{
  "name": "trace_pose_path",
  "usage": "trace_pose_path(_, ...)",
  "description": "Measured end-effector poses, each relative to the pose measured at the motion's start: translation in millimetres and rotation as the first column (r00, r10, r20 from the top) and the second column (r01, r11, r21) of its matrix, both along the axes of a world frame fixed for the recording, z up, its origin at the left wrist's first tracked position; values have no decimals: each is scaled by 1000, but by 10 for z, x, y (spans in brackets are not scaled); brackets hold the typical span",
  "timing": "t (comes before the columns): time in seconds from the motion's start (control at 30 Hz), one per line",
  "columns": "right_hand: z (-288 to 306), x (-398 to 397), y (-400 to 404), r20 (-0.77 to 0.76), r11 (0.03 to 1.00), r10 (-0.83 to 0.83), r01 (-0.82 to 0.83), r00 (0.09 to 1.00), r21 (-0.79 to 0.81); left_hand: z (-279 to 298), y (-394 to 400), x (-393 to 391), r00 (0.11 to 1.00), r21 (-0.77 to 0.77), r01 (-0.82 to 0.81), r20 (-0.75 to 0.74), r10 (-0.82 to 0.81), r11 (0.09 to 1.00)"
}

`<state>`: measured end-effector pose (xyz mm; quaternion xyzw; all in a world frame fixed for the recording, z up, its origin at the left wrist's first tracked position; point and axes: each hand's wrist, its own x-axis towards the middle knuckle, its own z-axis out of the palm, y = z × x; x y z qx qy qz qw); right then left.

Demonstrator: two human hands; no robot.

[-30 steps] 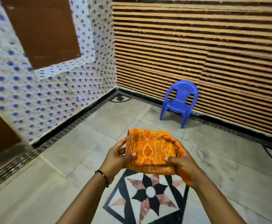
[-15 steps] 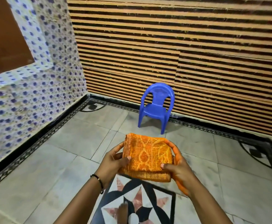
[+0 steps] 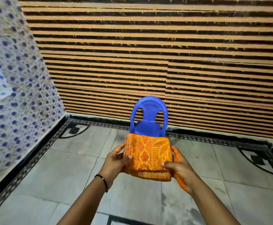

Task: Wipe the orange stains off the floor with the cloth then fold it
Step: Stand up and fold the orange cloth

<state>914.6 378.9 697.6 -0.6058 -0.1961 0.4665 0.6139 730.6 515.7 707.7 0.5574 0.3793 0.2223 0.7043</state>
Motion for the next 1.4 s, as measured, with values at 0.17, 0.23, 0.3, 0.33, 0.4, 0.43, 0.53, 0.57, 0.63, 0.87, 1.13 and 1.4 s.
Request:
trace_pose_path(0.17,-19,765,683,14,1000,-11,10,1000,26,-18,667,758,1000,-2,16,16,-16,1000)
trace_pose_path(0.23,-80,1109,952,4,1000,-17,16,1000,27,-82,941,1096,1000,-1,19,16,-19,1000)
trace_pose_path(0.3,-123,1403,1181,3,1000,-22,22,1000,19,-131,1166,1371,1000,6,16,10,-16,1000)
trace_pose_path(0.33,-142,1559,1301,4,1000,-20,20,1000,5,-155,1281,1519,1000,9,14,0,-14,1000)
trace_pose_path(0.4,-186,1904,1543,19,1000,2,-1,1000,-31,-210,1528,1850,999,-2,6,-35,-6,1000)
trace_pose_path(0.43,-195,2036,1637,28,999,10,-9,1000,-47,-211,1620,1977,999,-8,5,-50,-5,1000)
trace_pose_path(0.53,-236,2532,2001,32,995,35,-31,999,-92,-253,1991,2454,997,-26,-16,-80,14,1000)
trace_pose_path(0.57,-255,2657,2103,35,993,44,-40,998,-110,-264,2092,2570,996,-31,-18,-83,15,999)
trace_pose_path(0.63,-333,2905,2336,34,989,56,-51,998,-141,-288,2300,2807,996,-38,-18,-91,15,999)
trace_pose_path(0.87,-828,3635,3338,-62,974,12,-25,998,-223,-702,3347,3505,988,-76,16,-153,-27,997)
trace_pose_path(1.13,-1636,4334,4615,-90,911,-107,61,990,-408,-1517,4659,4419,965,-144,51,-249,-86,988)
trace_pose_path(1.4,-3130,4967,5573,-181,840,-241,111,954,-531,-3352,5440,5271,944,-298,-6,-316,-92,955)
